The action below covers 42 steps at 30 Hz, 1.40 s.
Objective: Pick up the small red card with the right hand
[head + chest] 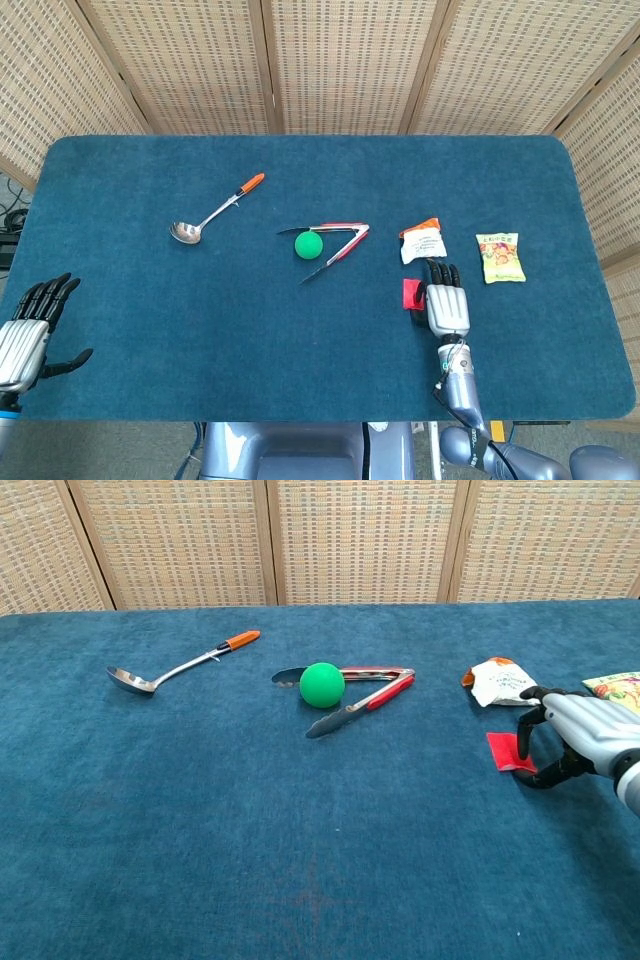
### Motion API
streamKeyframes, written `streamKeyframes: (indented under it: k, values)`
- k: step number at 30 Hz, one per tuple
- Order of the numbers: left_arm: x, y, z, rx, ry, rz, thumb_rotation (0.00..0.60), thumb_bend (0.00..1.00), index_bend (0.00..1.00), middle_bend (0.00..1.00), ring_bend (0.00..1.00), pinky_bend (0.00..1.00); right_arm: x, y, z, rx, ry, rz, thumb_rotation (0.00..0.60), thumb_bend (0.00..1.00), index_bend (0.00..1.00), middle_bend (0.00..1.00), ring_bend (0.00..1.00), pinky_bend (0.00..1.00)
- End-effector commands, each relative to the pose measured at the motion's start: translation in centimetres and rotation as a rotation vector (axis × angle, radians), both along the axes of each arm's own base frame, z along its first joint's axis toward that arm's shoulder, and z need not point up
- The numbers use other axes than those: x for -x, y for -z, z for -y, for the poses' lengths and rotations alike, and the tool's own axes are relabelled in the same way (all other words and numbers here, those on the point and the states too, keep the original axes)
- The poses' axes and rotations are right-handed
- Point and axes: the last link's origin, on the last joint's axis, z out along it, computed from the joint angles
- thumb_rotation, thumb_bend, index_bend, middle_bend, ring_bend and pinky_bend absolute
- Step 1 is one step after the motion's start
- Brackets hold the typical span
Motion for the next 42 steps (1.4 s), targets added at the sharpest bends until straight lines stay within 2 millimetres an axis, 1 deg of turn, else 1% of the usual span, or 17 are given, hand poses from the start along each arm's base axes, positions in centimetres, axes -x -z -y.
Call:
streamKeyframes:
  k: [1,4,13,18,42]
  values:
    - [0.00,0.01,-0.02,0.001,0.000,0.000,0.600,0.22,0.00,0.00,0.00,0.00,-0.02,0.04,0.03,-0.001,0.001,0.001,0.600,0.27,0.55,0.09,0.00,0.00]
    - [0.00,0.01,-0.04,0.001,0.000,0.000,0.600,0.22,0.00,0.00,0.00,0.00,-0.06,0.09,0.12,-0.003,0.001,0.000,0.600,0.31,0.56,0.09,0.00,0.00]
    - [0.01,0.07,-0.08,0.004,0.001,-0.001,0.600,0.22,0.00,0.00,0.00,0.00,-0.22,0.17,0.34,-0.006,0.000,0.001,0.600,0.34,0.56,0.09,0.00,0.00]
    - [0.00,0.14,-0.08,0.006,0.001,-0.001,0.600,0.22,0.00,0.00,0.00,0.00,-0.22,0.15,0.41,-0.006,0.001,0.001,0.600,0.38,0.56,0.09,0.00,0.00]
    - [-0.06,0.21,-0.10,0.008,0.006,0.002,0.600,0.22,0.00,0.00,0.00,0.00,-0.33,0.06,0.35,-0.015,0.002,0.003,0.600,0.41,0.57,0.09,0.00,0.00]
